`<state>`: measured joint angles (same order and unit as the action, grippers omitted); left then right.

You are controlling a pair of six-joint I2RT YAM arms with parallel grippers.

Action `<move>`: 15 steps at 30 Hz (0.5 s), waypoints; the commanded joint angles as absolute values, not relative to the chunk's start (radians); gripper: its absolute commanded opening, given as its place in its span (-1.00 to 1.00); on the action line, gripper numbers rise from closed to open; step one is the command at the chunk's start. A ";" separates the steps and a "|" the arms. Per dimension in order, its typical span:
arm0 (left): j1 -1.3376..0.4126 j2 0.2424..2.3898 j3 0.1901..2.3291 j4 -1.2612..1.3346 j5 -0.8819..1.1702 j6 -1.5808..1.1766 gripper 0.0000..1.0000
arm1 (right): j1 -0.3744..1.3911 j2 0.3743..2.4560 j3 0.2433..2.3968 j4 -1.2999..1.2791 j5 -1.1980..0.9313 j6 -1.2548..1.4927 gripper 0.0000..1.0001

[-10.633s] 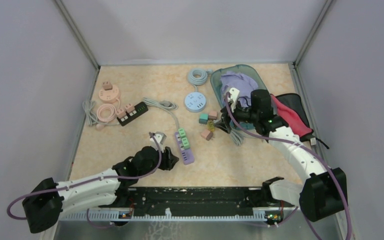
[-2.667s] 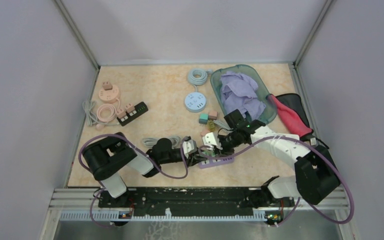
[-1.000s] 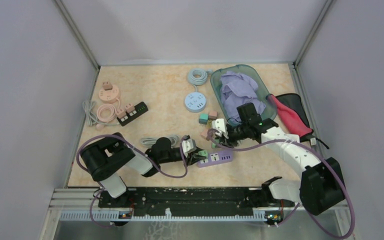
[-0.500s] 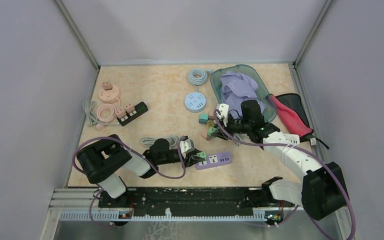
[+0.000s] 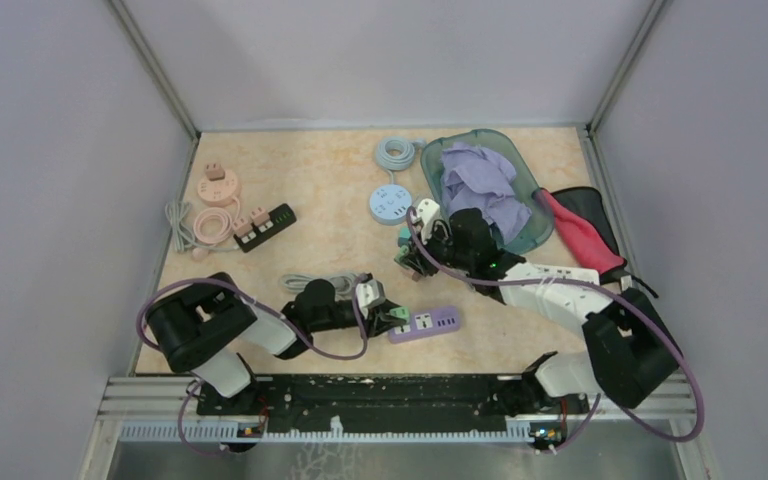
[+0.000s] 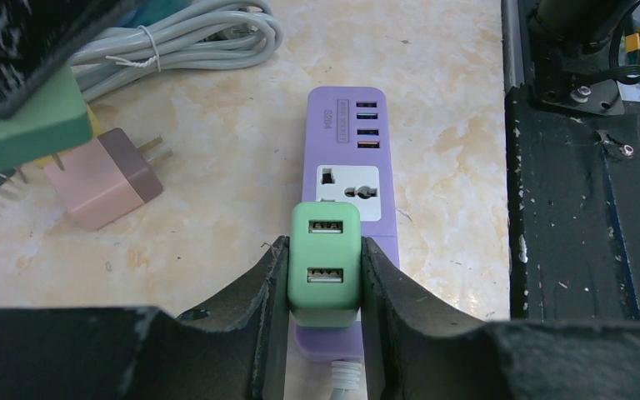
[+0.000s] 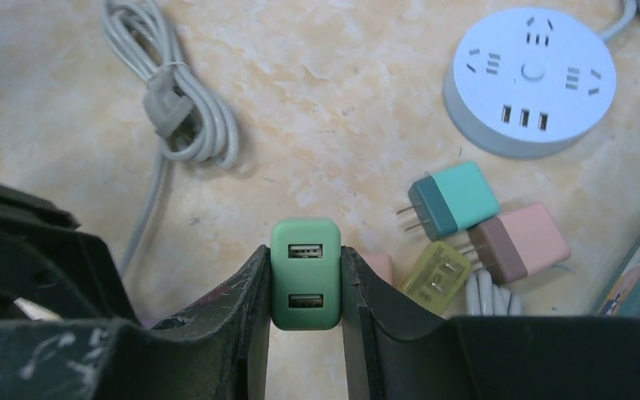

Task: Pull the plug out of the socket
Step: Place the plug at the center of the board.

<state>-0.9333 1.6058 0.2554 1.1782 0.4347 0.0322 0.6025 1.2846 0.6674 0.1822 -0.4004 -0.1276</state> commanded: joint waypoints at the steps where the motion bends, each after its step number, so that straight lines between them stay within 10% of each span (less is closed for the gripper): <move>1: -0.931 1.590 0.228 1.145 0.437 0.006 -0.94 | 0.639 1.358 0.721 0.275 -0.207 -0.040 -0.76; 15: -0.931 1.586 0.219 1.155 0.444 -0.005 -0.95 | 0.672 1.482 0.790 0.276 -0.130 0.004 -0.30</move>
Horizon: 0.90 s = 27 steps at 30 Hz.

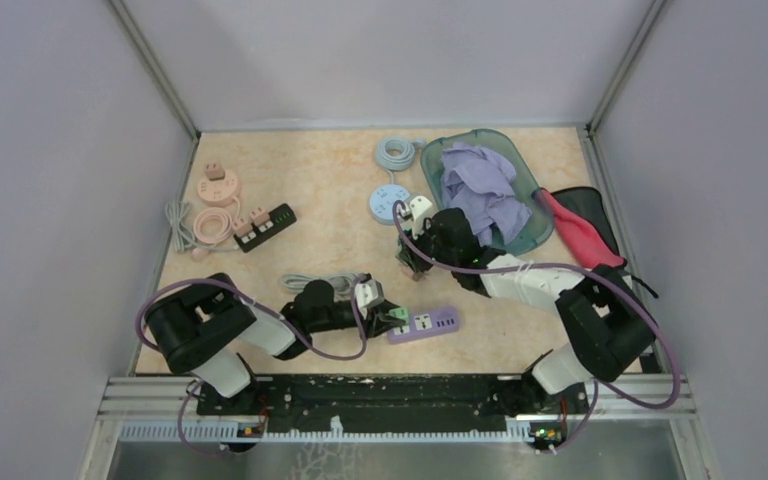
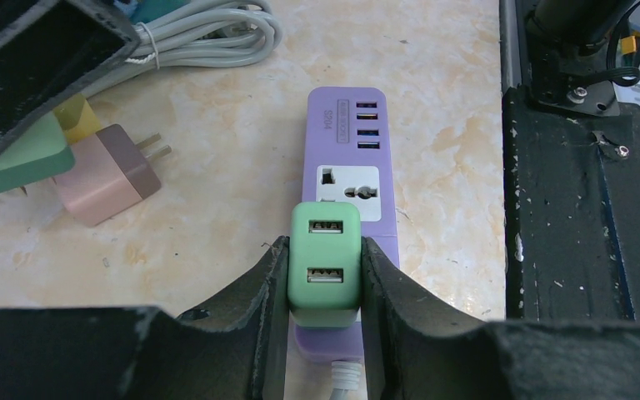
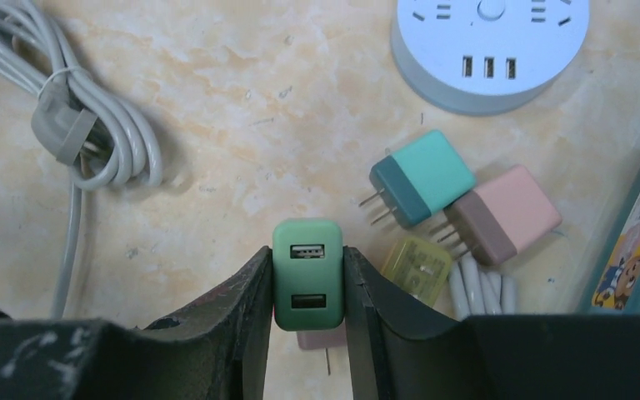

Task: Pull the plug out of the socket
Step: Place the plug at the center of the board, then remove the plug from the socket.

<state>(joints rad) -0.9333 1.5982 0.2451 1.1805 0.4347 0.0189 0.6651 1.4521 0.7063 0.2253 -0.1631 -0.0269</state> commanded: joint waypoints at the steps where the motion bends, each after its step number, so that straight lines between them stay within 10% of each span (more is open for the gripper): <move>1: -0.931 1.583 0.216 1.155 0.445 -0.006 -0.95 | 0.672 1.492 0.805 0.265 -0.130 0.005 -0.25; 7: -0.931 1.571 0.204 1.156 0.440 -0.010 -0.95 | 0.672 1.506 0.813 0.251 -0.105 -0.005 0.05; 19: -0.931 1.562 0.198 1.159 0.434 -0.012 -0.95 | 0.641 1.387 0.815 0.193 -0.221 -0.090 0.04; 27: -0.931 1.542 0.196 1.145 0.424 -0.007 -0.95 | 0.485 1.325 0.908 -0.213 -0.777 -0.424 0.02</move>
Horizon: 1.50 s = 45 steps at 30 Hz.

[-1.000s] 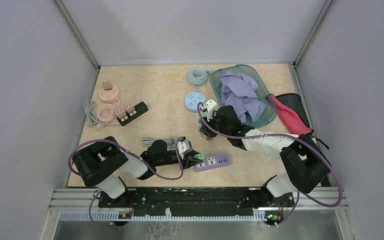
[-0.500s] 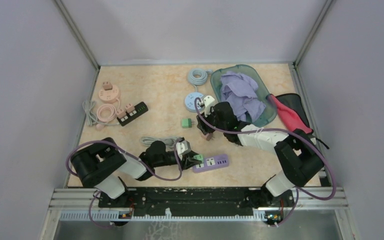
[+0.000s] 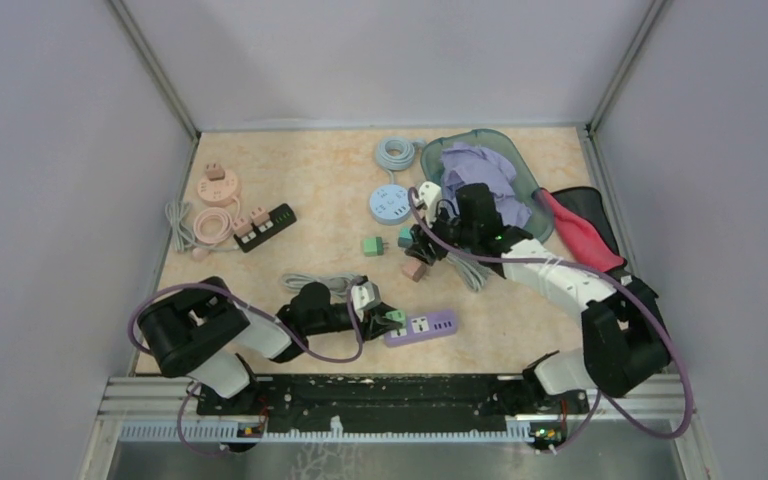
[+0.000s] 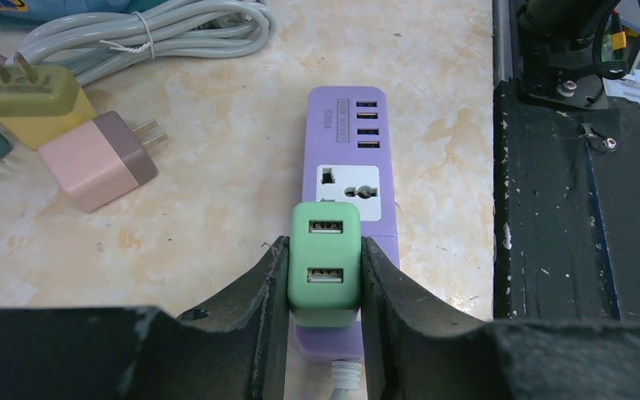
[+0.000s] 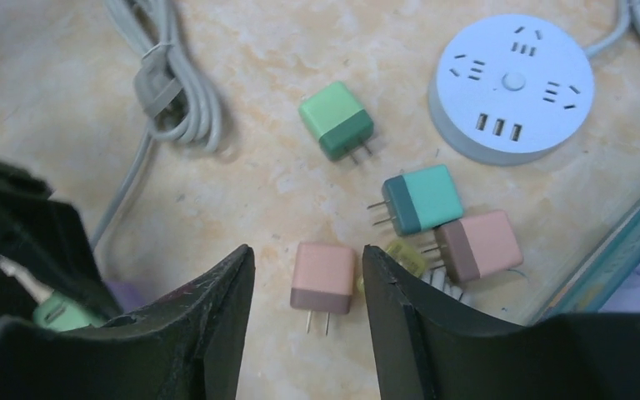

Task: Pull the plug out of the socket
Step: Remove the plug from the socket.

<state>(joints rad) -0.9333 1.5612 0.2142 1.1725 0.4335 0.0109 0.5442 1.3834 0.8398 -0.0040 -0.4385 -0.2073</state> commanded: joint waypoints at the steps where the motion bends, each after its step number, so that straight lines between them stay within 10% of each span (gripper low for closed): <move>1: -0.931 1.540 0.196 1.144 0.425 -0.005 -0.95 | 0.476 1.314 0.914 -0.259 -0.820 -0.477 0.05; 10: -0.932 1.520 0.194 1.140 0.425 0.001 -0.99 | 0.471 1.177 0.775 -0.434 -1.109 -0.950 0.98; 14: -0.932 1.506 0.193 1.132 0.424 0.002 -0.99 | 0.471 1.159 0.712 -0.569 -1.157 -1.274 0.97; 45: -0.950 1.451 0.167 1.146 0.379 0.010 -1.00 | 0.742 1.422 0.721 -0.460 -0.620 -1.182 0.64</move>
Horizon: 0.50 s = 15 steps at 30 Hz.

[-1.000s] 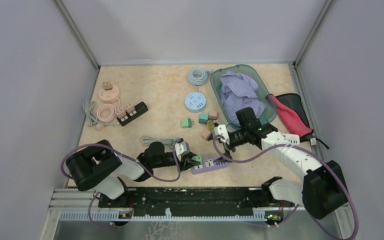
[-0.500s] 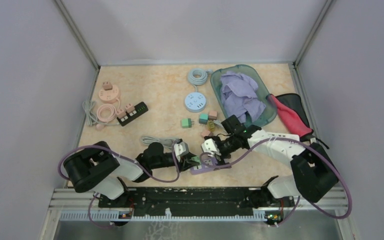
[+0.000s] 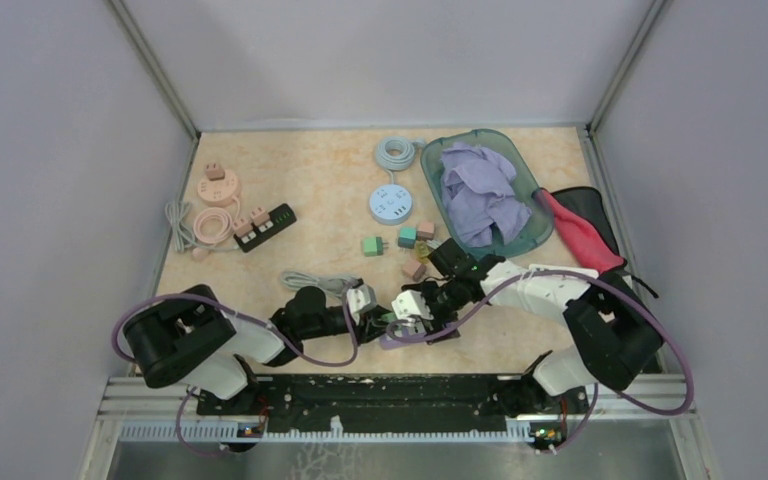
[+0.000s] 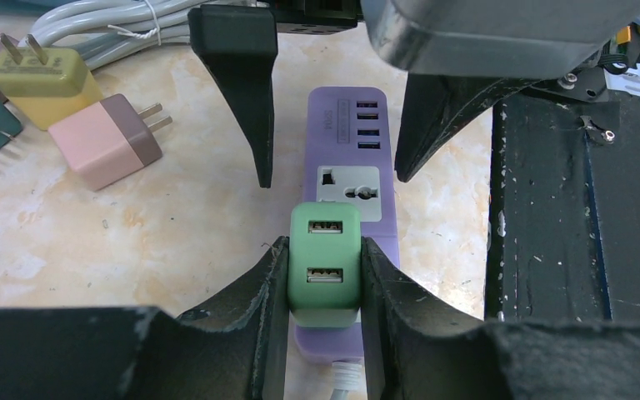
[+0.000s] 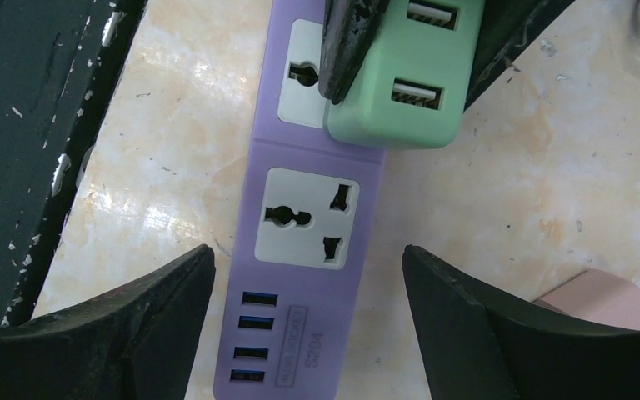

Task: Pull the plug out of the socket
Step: Remove the plug from the socket.

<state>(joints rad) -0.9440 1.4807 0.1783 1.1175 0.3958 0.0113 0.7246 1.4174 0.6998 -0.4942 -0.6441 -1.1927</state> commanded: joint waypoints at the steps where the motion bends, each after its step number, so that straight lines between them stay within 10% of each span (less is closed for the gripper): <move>1: -0.952 1.448 0.165 1.147 0.377 0.011 -1.00 | 0.742 1.422 0.722 -0.457 -0.618 -1.179 0.60; 15: -0.966 1.440 0.157 1.179 0.353 0.024 -1.00 | 0.752 1.441 0.755 -0.460 -0.604 -1.137 -0.15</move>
